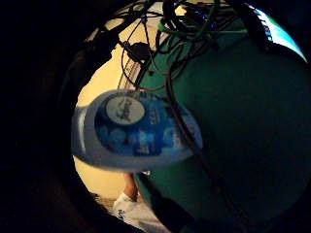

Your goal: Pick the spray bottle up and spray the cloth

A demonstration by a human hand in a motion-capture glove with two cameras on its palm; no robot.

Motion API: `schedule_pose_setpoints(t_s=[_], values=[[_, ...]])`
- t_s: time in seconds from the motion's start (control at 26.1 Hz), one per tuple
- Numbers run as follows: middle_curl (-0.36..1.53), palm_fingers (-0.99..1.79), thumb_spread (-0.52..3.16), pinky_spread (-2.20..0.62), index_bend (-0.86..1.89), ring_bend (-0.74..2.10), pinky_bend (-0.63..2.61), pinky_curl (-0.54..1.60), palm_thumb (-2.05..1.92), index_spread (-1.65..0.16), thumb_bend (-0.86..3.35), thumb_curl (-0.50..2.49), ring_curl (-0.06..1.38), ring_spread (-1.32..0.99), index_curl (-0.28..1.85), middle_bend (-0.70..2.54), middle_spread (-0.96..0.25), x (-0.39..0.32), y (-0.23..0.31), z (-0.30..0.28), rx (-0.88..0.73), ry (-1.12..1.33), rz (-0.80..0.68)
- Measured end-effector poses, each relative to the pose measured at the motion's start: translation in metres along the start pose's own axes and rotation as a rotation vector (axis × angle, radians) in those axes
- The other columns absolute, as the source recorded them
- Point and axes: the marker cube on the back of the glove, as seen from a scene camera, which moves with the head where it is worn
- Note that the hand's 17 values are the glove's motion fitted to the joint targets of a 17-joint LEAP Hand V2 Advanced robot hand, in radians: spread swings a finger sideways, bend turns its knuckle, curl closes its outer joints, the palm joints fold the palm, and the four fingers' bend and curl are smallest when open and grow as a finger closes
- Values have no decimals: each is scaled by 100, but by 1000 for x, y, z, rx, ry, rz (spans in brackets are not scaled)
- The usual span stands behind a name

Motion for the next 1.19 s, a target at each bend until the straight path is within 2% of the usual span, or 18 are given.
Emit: schedule_pose_setpoints(t_s=[0.42,0.73,0.88,0.96,1.07,1.19], values=[[40,63,87,-6,5,57,50,38,66,-35,-4,41,36,-20,24,25,-15,4,-29,20,48,-25,-31],[38,82,87,-9,14,60,50,38,56,-33,-6,38,37,-21,25,19,-14,1,-51,35,48,-12,-28],[40,104,87,-9,27,54,36,34,54,-33,-5,37,35,-20,30,25,-16,-5,-56,38,59,-38,-51],[41,118,88,-10,24,54,33,34,58,-32,-2,37,35,-20,31,30,-18,-10,-56,38,83,-61,-71],[45,142,83,-22,14,63,44,37,78,-30,8,44,40,-22,31,39,-20,-15,-54,37,129,-66,-93],[48,146,74,-26,19,68,46,39,84,-29,7,48,42,-22,34,46,-21,-23,-46,34,171,-40,-119]])
